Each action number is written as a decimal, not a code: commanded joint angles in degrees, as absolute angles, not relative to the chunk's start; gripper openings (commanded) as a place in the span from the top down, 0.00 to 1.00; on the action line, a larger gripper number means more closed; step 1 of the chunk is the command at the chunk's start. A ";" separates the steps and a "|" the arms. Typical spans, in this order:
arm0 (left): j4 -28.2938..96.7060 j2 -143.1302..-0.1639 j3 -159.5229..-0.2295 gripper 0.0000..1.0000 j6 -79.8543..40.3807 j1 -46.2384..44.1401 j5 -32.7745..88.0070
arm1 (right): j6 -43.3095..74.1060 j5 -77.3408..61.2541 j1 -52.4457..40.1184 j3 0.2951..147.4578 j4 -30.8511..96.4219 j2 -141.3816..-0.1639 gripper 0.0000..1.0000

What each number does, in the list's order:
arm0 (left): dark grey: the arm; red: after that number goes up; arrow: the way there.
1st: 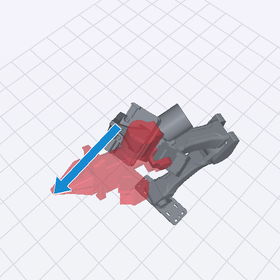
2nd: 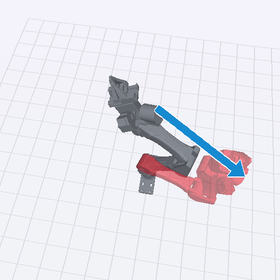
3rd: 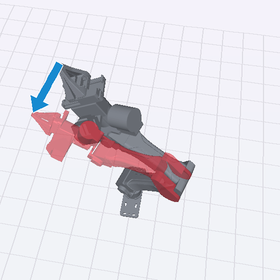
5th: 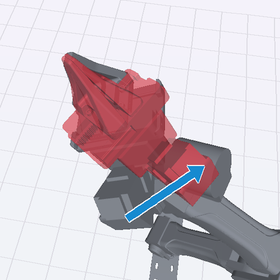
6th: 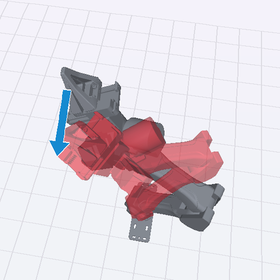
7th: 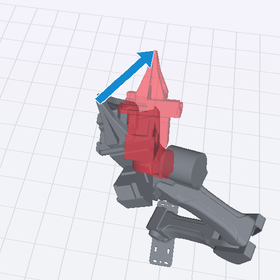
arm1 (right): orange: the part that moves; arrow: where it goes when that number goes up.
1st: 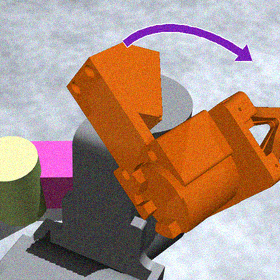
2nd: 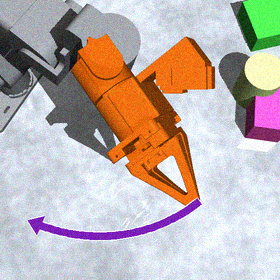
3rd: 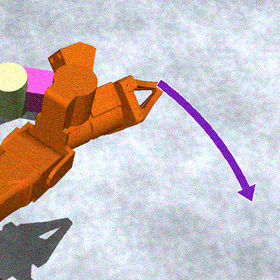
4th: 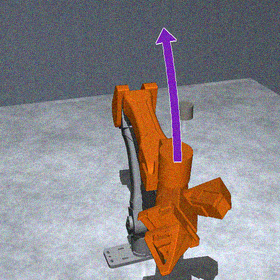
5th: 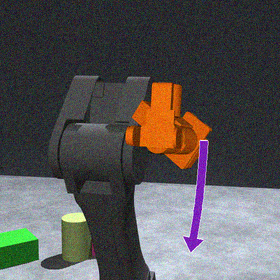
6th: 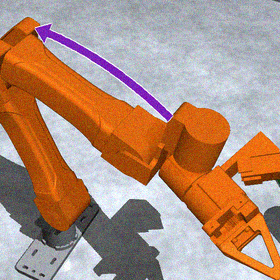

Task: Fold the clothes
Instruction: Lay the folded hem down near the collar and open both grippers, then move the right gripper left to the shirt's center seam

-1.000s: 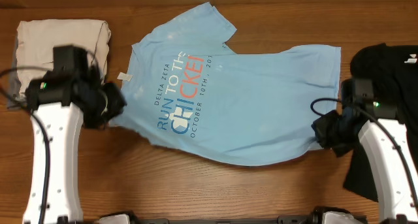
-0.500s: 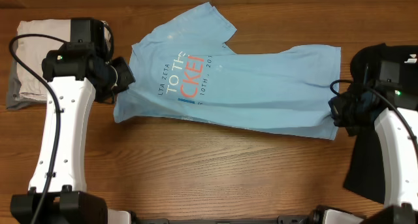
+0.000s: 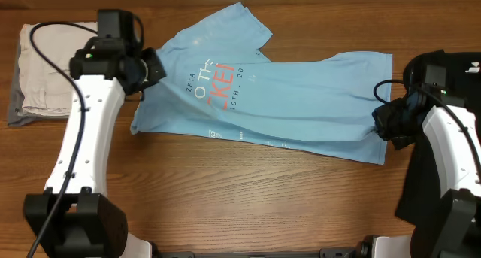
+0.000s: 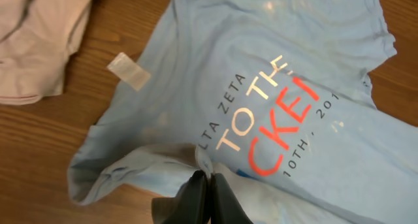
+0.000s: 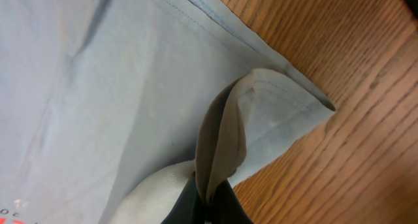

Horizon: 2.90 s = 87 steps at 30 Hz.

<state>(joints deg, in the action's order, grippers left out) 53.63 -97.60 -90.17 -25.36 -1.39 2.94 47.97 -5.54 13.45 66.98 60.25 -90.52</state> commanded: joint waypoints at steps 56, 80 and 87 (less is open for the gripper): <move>37.23 -114.91 -92.18 0.92 -23.09 -3.36 -3.57 | 45.15 2.90 9.98 55.27 24.05 -98.26 0.64; 61.82 -113.45 -107.96 0.93 -21.50 -3.03 1.26 | 22.37 -14.72 14.92 75.53 53.80 -98.26 0.40; 72.01 -113.47 -107.72 0.96 -23.03 -2.85 1.83 | 14.87 -16.16 5.17 75.50 55.24 -98.28 0.61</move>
